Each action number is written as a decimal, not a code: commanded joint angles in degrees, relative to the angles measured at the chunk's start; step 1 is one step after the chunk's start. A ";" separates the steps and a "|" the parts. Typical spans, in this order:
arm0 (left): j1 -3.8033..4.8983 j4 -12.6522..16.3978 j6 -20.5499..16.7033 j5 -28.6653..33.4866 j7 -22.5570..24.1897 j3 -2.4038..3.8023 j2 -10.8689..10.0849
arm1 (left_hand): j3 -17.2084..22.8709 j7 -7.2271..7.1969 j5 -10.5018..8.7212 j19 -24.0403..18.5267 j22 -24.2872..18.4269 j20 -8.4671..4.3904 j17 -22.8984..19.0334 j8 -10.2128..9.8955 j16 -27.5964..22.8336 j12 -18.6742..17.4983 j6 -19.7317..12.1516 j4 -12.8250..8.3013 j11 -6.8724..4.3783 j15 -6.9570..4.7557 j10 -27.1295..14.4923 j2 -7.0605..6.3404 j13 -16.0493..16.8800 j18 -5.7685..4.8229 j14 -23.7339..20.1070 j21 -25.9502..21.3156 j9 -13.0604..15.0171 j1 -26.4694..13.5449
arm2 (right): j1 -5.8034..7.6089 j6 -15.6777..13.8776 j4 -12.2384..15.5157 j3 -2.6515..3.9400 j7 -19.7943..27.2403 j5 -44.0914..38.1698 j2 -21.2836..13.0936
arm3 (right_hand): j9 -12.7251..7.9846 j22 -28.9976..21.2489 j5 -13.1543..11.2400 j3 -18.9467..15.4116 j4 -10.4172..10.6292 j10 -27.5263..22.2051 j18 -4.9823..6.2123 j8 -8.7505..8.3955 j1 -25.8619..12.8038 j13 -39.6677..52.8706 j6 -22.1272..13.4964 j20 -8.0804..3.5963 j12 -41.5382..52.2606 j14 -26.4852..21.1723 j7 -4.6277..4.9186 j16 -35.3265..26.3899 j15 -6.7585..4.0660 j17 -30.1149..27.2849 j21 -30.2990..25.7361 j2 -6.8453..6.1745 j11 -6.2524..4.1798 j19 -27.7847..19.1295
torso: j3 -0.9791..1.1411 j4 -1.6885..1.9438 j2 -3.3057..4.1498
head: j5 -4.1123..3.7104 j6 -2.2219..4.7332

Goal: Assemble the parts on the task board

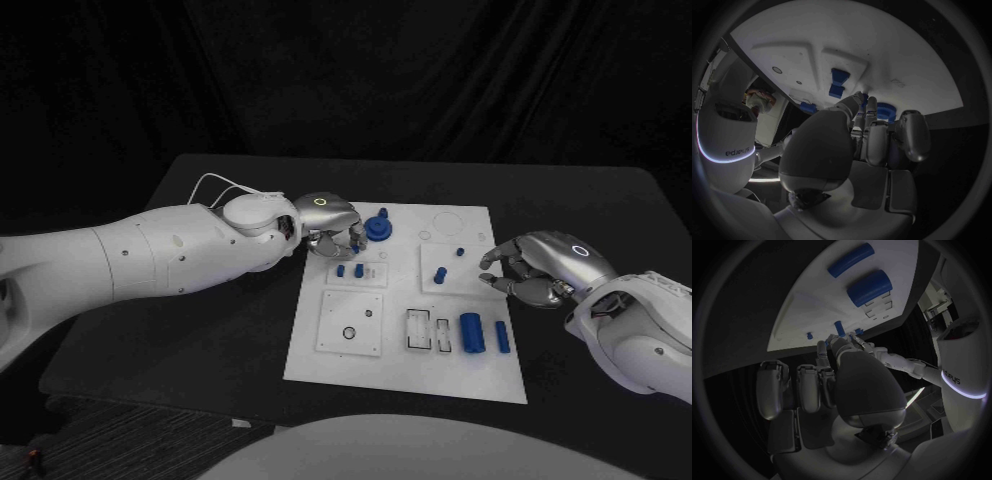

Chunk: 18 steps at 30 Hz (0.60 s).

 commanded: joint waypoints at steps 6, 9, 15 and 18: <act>-0.33 -0.34 -0.68 -0.12 -0.56 -0.12 -0.21 | 0.26 -3.58 -2.17 -0.09 9.33 0.12 0.37 -0.15 0.09 -1.93 -11.10 1.71 0.77 0.40 -2.05 -1.51 -0.80 0.80 -0.25 -0.40 -2.82 -1.52 | -0.17 0.28 0.27 0.02 -0.54 -0.17 -0.26 | -0.06 12.49 -0.12 0.29 -0.06 5.05 1.05 -0.15 0.51 13.67 0.30 -0.23 -0.28 4.22 -0.02 -0.27 -0.40 4.85 -0.27 0.04 -0.41 2.55 | 0.02 0.11 0.05 | 0.25 -0.01; -0.33 -0.48 -0.93 -0.12 -0.60 -0.12 -0.32 | 0.25 -3.74 -2.22 -0.18 9.28 0.15 0.10 -0.11 -0.02 -1.97 -11.44 1.79 0.80 0.42 -2.09 -1.58 -0.81 0.85 -0.37 -0.62 -2.91 -1.56 | -0.17 0.27 0.33 0.02 -0.56 -0.17 -0.34 | -0.05 12.49 -0.08 0.34 -0.12 5.07 1.05 -0.13 0.59 13.70 0.36 -0.24 -0.25 4.23 -0.04 -0.24 -0.40 4.90 -0.27 0.06 -0.42 2.56 | 0.00 0.04 0.07 | 0.14 -0.01; -0.33 -0.62 -1.57 -0.12 -0.62 -0.12 -0.45 | 0.16 -4.00 -2.44 -0.21 9.26 0.18 0.04 -0.06 -0.05 -2.07 -11.81 2.00 0.83 0.46 -2.26 -1.72 -0.82 0.86 -0.43 -0.72 -3.01 -1.75 | -0.17 0.28 0.41 0.02 -0.60 -0.17 -0.54 | -0.05 12.49 -0.08 0.34 -0.12 5.07 1.05 -0.13 0.59 13.70 0.36 -0.24 -0.25 4.23 -0.04 -0.24 -0.40 4.90 -0.27 0.06 -0.42 2.56 | -0.02 0.07 0.10 | 0.24 -0.01; -0.34 -0.76 -2.18 -0.12 -0.64 -0.12 -0.49 | 0.14 -4.07 -2.49 -0.18 9.28 0.19 0.07 -0.05 -0.03 -2.07 -11.88 2.04 0.83 0.46 -2.25 -1.75 -0.81 0.85 -0.42 -0.68 -3.04 -1.78 | -0.17 0.26 0.42 0.02 -0.59 -0.17 -0.57 | -0.05 12.49 -0.08 0.34 -0.12 5.07 1.05 -0.13 0.59 13.70 0.36 -0.24 -0.25 4.23 -0.04 -0.24 -0.40 4.90 -0.27 0.06 -0.42 2.56 | -0.03 0.03 0.10 | 0.33 -0.01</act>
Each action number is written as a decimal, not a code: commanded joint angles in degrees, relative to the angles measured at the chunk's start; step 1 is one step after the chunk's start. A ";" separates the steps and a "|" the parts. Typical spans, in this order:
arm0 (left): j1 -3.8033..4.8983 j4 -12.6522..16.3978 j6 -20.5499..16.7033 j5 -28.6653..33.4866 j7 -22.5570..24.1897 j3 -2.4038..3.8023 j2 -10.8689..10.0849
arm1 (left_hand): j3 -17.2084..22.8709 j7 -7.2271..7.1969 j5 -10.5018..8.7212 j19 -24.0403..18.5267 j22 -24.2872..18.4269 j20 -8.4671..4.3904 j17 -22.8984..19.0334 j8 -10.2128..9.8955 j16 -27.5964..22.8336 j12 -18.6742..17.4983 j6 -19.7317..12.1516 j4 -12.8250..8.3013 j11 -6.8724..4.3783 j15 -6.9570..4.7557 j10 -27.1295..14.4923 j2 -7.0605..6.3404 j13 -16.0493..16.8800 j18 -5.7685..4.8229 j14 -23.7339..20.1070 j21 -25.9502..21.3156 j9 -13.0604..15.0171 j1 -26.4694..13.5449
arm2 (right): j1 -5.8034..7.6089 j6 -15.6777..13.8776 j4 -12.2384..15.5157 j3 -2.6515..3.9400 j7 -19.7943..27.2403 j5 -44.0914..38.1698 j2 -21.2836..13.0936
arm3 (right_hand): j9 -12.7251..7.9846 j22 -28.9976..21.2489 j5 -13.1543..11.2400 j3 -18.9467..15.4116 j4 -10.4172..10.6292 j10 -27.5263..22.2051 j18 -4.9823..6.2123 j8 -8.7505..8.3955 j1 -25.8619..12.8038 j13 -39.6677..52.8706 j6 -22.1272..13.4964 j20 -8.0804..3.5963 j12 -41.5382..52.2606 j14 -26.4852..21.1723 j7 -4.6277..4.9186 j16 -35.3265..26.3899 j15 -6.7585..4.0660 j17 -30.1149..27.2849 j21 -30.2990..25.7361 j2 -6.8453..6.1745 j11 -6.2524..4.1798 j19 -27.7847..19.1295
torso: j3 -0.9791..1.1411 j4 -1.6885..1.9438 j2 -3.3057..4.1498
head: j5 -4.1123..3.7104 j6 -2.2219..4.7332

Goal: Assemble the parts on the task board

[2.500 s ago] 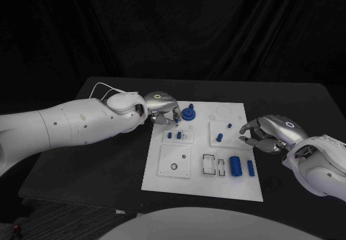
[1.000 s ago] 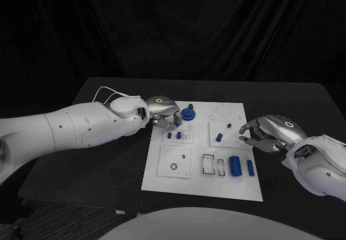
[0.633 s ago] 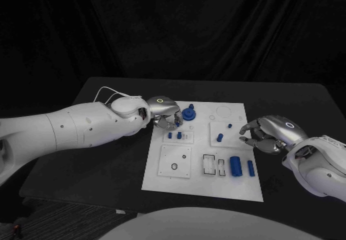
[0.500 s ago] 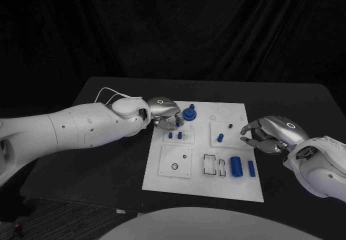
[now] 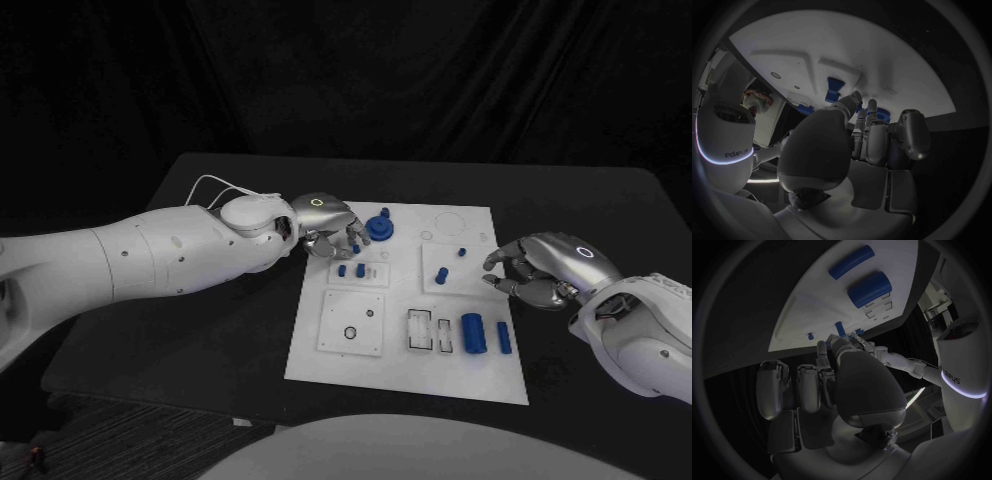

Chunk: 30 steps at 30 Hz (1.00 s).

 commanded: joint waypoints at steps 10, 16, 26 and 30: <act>0.01 -0.93 -5.62 0.00 0.15 0.05 -1.67 | 0.30 -0.05 0.06 0.30 9.41 0.37 0.45 0.58 0.37 0.23 0.33 0.40 -0.15 0.33 0.58 -0.25 0.28 0.78 0.29 0.21 0.03 0.18 | -0.14 -0.31 0.56 0.03 -0.52 -0.18 -0.63 | -0.06 12.47 -0.03 0.38 -0.19 5.04 1.04 -0.12 0.67 13.66 0.40 -0.24 -0.29 4.22 -0.04 -0.27 -0.41 4.84 -0.23 0.02 -0.43 2.58 | -0.13 -0.20 -0.02 | 0.85 -0.01; 0.45 -0.41 -8.53 4.11 2.12 0.05 -5.42 | 0.31 -0.45 -0.05 -2.34 8.15 0.31 -5.35 0.77 -2.68 0.38 1.01 0.27 -0.60 0.21 -0.50 -1.06 1.48 1.65 -3.05 -4.56 0.03 0.73 | 0.19 -2.33 1.41 0.06 0.07 -0.18 -1.47 | 0.02 12.33 0.00 0.42 -0.42 4.74 1.14 0.09 0.91 13.22 0.87 -0.23 -0.65 4.20 -0.10 -0.33 -0.37 4.71 -0.65 -0.22 -0.36 2.39 | -0.20 -0.17 0.00 | 1.81 -0.01; 1.23 2.55 -8.06 30.55 15.77 0.05 -12.39 | -6.04 -0.42 3.00 -8.05 6.60 2.47 -19.04 0.50 -9.20 13.16 -1.24 4.87 1.82 2.54 -20.74 -0.77 16.27 2.88 -15.64 -12.64 -0.64 -0.82 | 5.84 -4.54 0.55 0.07 2.05 -0.18 -1.95 | -0.24 10.83 1.22 2.94 -0.32 -12.59 2.12 -0.17 2.49 -11.62 2.21 -0.24 -27.28 2.92 0.02 -3.48 -0.35 -0.84 -5.10 -2.14 -0.47 0.55 | -0.50 1.27 0.18 | 1.43 -0.01; 1.65 4.00 -1.53 44.60 20.33 0.04 -13.85 | -9.72 0.09 5.19 -12.45 5.35 3.52 -23.59 0.42 -10.65 18.11 -3.12 7.14 3.16 3.86 -27.40 0.82 19.99 3.70 -21.43 -18.20 -0.75 -0.60 | 7.89 -4.39 -0.90 0.07 4.38 -0.18 -0.86 | 0.01 10.79 5.09 5.86 -0.35 -21.12 2.10 -0.13 3.61 -31.22 2.63 -0.56 -50.37 3.15 -0.04 -3.63 -0.71 -0.66 -5.42 -4.34 -0.72 0.68 | -0.93 1.87 0.20 | 0.63 -0.01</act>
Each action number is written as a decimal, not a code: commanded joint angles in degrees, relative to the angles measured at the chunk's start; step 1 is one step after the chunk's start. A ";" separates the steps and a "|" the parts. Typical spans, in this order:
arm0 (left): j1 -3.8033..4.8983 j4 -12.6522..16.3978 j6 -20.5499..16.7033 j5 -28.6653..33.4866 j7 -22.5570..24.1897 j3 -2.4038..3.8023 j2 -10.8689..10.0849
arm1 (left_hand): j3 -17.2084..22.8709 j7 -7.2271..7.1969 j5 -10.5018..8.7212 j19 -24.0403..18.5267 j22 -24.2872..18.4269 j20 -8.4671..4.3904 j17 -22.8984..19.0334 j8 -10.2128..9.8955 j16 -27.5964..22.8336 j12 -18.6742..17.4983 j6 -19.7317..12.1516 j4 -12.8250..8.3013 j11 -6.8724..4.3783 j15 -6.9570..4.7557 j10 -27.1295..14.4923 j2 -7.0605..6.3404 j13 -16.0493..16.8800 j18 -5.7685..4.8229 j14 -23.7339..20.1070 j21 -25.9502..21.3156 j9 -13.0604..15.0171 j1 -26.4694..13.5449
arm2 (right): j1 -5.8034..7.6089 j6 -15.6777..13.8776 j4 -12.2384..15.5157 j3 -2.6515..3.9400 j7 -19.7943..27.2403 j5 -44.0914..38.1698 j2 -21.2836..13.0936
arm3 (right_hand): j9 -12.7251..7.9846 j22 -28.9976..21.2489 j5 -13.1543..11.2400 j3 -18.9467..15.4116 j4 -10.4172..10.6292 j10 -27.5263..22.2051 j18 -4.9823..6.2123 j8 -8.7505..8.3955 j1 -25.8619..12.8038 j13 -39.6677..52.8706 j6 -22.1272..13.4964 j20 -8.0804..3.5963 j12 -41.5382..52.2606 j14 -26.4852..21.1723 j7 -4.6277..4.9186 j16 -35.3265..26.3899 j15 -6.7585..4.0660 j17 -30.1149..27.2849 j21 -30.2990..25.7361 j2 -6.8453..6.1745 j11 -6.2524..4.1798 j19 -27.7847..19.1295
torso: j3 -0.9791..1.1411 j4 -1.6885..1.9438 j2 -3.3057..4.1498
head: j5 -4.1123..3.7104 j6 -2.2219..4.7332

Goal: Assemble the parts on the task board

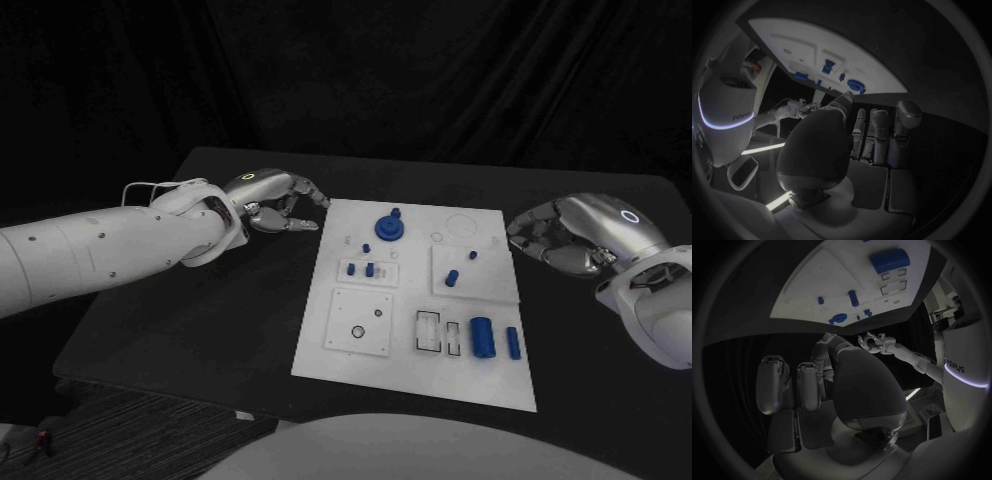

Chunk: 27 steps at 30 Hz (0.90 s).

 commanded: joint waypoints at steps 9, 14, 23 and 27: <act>0.54 3.05 20.72 44.61 12.92 0.03 0.40 | -12.72 1.20 2.51 -22.36 -0.84 4.30 -14.92 5.50 -11.01 13.51 -5.25 3.09 3.42 4.74 -17.14 5.39 5.63 3.53 -23.27 -29.71 2.42 1.13 | 4.15 2.91 -6.26 0.04 5.97 -0.20 4.52 | 0.31 10.21 0.26 4.17 0.61 -2.27 1.58 -0.59 -0.22 -11.85 -0.26 -0.35 -16.28 2.33 0.20 -1.80 -0.02 -1.89 -3.00 -3.93 0.33 -0.22 | -1.55 2.71 0.12 | -2.39 -0.01; 0.24 3.87 23.90 50.54 14.33 0.02 1.20 | -19.59 1.61 4.13 -33.13 -4.85 5.04 -12.77 12.52 -15.38 18.97 -10.06 5.68 3.24 6.43 -24.79 8.84 5.91 2.78 -35.91 -40.24 4.45 -1.46 | 4.30 6.50 -8.32 0.03 6.07 -0.20 5.93 | 0.34 10.12 -0.98 4.61 1.58 -6.74 1.66 -0.41 -1.01 -19.71 -1.56 1.86 -25.56 1.83 -0.05 -2.30 2.52 -2.55 -4.03 -4.33 3.51 -0.62 | -2.07 3.59 0.25 | -3.96 -0.01; -0.62 5.79 25.49 55.60 16.80 0.01 0.98 | -24.91 0.78 1.79 -37.25 -6.82 5.29 -10.06 24.29 -17.93 25.87 -18.32 5.77 3.04 6.35 -30.16 12.22 4.71 2.83 -42.07 -45.69 6.59 -2.58 | 2.83 10.72 -9.88 0.02 5.52 -0.20 7.12 | -4.16 10.13 -3.81 3.32 1.95 -8.55 1.86 -0.86 -0.98 -29.06 -4.37 3.51 -34.20 1.55 1.68 -2.31 4.03 -2.68 -4.78 -5.56 5.47 -0.79 | -2.66 4.39 0.35 | -5.98 -0.01; -0.79 6.26 25.94 56.15 17.00 0.01 0.99 | -25.43 1.57 2.64 -35.34 -6.22 5.70 -9.01 28.30 -16.70 27.32 -20.71 5.74 3.22 6.63 -30.77 13.31 3.97 2.97 -40.54 -44.96 6.75 -1.70 | 2.19 12.68 -10.94 0.02 5.57 -0.44 7.99 | -6.62 9.77 -4.11 1.01 2.28 -10.56 2.14 -0.82 -1.39 -30.82 -5.88 3.36 -35.70 1.02 1.15 -2.96 3.62 -3.72 -6.23 -5.83 5.89 -1.40 | -2.73 4.85 0.41 | -6.52 -0.01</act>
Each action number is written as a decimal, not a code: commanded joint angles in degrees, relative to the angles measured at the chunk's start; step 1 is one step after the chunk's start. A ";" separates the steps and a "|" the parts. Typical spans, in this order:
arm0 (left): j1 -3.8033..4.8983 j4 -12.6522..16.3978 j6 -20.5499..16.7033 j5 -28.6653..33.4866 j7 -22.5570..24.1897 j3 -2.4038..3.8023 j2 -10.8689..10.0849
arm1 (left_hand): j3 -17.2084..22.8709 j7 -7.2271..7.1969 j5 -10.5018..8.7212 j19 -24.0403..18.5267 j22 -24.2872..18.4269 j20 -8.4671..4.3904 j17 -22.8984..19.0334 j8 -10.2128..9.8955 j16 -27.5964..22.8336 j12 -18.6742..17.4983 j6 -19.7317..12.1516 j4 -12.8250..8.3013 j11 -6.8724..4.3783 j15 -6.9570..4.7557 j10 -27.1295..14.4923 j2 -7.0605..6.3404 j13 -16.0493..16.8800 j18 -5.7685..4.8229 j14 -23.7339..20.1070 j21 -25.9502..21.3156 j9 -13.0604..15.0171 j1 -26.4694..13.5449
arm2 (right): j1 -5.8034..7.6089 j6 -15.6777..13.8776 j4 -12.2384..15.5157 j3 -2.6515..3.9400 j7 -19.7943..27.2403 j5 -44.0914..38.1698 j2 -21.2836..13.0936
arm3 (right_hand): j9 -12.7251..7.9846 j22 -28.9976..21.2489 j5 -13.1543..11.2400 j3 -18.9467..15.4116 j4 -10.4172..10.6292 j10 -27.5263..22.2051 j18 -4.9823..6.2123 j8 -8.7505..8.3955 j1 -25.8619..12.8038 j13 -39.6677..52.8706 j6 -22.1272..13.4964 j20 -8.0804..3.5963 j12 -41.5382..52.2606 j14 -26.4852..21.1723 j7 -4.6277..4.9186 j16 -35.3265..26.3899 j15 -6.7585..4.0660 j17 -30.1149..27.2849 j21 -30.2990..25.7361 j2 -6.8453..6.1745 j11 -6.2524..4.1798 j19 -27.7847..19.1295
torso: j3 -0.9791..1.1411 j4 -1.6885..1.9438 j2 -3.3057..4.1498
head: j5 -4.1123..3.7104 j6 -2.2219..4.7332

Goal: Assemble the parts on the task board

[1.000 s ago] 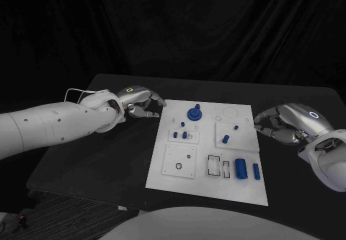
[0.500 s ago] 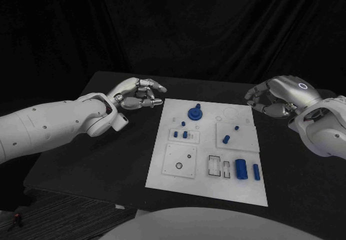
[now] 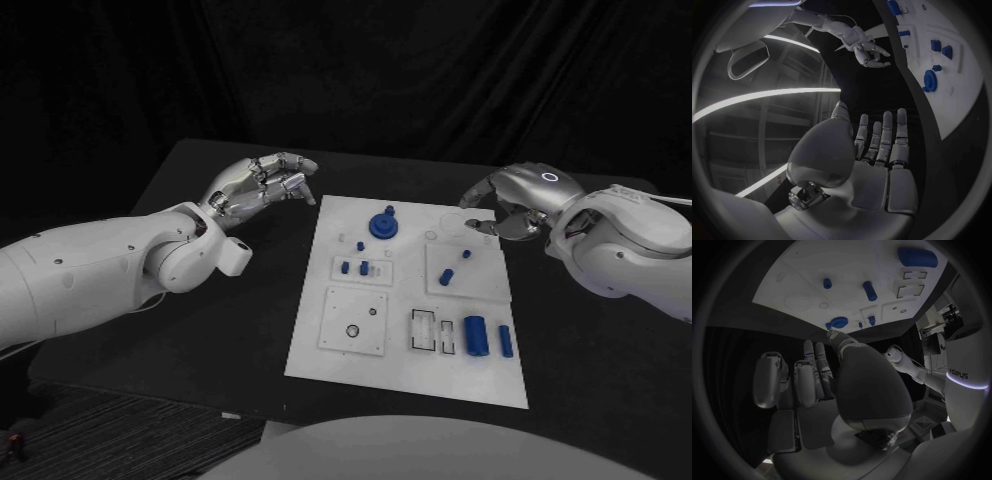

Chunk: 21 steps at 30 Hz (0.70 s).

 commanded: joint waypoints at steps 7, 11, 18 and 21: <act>-0.70 0.39 3.35 4.17 4.91 0.07 0.34 | 0.13 1.04 4.11 3.37 1.88 0.68 1.93 4.33 3.81 1.77 -2.90 -0.71 0.83 0.59 -0.94 2.67 -1.28 0.54 2.75 2.16 -0.72 2.97 | -1.95 6.00 -2.24 0.07 0.44 -1.94 1.66 | -4.10 9.67 4.71 -6.48 2.12 -0.89 1.35 -0.04 -1.60 -1.17 -1.49 -0.76 0.91 1.87 -2.45 1.06 -0.72 1.89 -1.50 -0.67 -0.31 -0.41 | -0.22 0.79 0.17 | -1.36 -0.01; -0.90 0.32 3.67 4.21 4.80 0.07 0.34 | 0.06 1.05 4.48 3.88 2.25 0.85 2.16 4.68 4.45 1.67 -3.28 -0.71 0.99 0.73 -1.26 2.80 -1.67 0.58 3.24 2.67 -1.02 3.31 | -2.53 7.01 -3.02 0.07 0.10 -2.17 2.05 | -5.10 9.75 5.97 -7.34 2.44 -1.26 1.27 -0.02 -1.31 -1.22 -2.26 -0.84 1.37 2.11 -4.77 1.25 -0.68 2.14 -1.17 -0.50 -0.34 -0.04 | -0.17 0.86 0.12 | -1.77 -0.01; -1.05 0.11 4.04 4.22 4.66 0.07 0.52 | 0.16 1.20 5.43 4.30 2.65 1.01 2.29 5.07 4.88 1.65 -3.57 -0.97 1.09 0.80 -1.37 3.05 -2.10 0.67 3.46 3.18 -1.35 4.00 | -3.17 8.34 -3.90 0.07 -0.45 -2.29 2.31 | -5.53 9.79 7.14 -7.40 2.60 -0.46 1.24 0.27 -1.03 -1.00 -1.47 -0.79 2.31 2.25 -6.01 1.33 -0.55 2.24 -1.01 -0.11 -0.58 0.17 | -0.23 0.84 -0.03 | -1.93 -0.01; -1.09 0.07 4.12 4.22 4.62 0.07 0.54 | 0.21 1.23 5.70 4.34 2.73 1.05 2.30 5.15 4.93 1.65 -3.63 -1.05 1.13 0.83 -1.38 3.13 -2.20 0.68 3.45 3.27 -1.44 4.19 | -3.34 8.39 -4.06 0.07 -0.43 -2.30 2.34 | -5.70 9.93 8.05 -7.11 2.63 0.46 1.14 0.54 -0.85 -0.86 -0.33 -0.76 3.05 2.40 -6.22 1.48 -0.54 2.50 -0.49 0.12 -0.78 0.43 | -0.26 0.82 -0.07 | -2.25 -0.01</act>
